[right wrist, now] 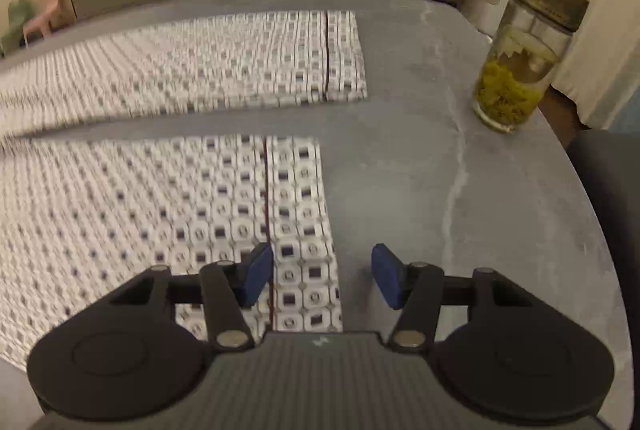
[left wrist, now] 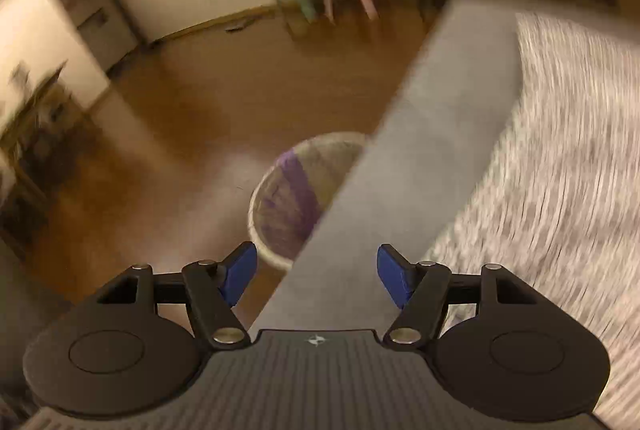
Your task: Fold clothes
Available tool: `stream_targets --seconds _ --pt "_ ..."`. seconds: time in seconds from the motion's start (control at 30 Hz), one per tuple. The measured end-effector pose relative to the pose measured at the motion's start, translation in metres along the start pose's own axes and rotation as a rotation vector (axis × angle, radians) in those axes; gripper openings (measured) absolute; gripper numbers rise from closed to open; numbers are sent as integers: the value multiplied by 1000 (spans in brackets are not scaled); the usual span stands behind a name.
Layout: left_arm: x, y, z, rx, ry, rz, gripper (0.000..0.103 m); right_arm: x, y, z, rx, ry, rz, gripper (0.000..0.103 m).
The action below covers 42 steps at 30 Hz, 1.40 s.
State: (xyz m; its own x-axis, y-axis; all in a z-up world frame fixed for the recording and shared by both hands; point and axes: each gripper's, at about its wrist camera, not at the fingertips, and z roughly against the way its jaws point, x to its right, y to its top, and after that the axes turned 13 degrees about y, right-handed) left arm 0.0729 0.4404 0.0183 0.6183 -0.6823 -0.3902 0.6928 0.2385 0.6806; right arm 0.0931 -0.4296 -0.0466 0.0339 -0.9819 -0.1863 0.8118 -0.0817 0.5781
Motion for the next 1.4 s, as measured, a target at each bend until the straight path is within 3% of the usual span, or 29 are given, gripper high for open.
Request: stream_targets --seconds 0.07,0.13,0.2,0.33,0.43,0.53,0.7,0.8,0.83,0.87,1.13,1.23,1.4 --pt "11 14 20 32 -117 66 69 -5 11 9 69 40 -21 55" --pt "40 29 43 71 -249 62 69 -16 29 16 142 86 -24 56" --pt "75 43 68 97 -376 35 70 -18 53 16 207 105 -43 62" --pt "134 57 107 120 -568 -16 70 7 117 -20 256 30 -153 68" --pt "163 60 115 101 -651 -39 70 32 160 -66 199 -20 -192 68" --pt "177 61 100 48 -674 -19 70 51 194 -104 160 -50 -205 70" --pt "199 65 75 -41 -712 14 70 75 222 -160 117 -66 -236 71" --pt "212 67 61 -94 -735 34 70 71 220 -167 126 -52 -227 56" --pt "217 67 60 -104 -743 36 70 62 214 -155 143 -26 -192 26" --pt "223 67 61 -111 -751 36 70 52 208 -142 160 2 -153 3" --pt "264 66 92 -166 -895 73 70 -25 158 -35 297 223 155 2" --pt "286 56 103 -203 -947 87 70 -54 91 33 295 304 329 2" --pt "334 30 117 -284 -1000 98 70 -45 14 61 266 244 239 2"
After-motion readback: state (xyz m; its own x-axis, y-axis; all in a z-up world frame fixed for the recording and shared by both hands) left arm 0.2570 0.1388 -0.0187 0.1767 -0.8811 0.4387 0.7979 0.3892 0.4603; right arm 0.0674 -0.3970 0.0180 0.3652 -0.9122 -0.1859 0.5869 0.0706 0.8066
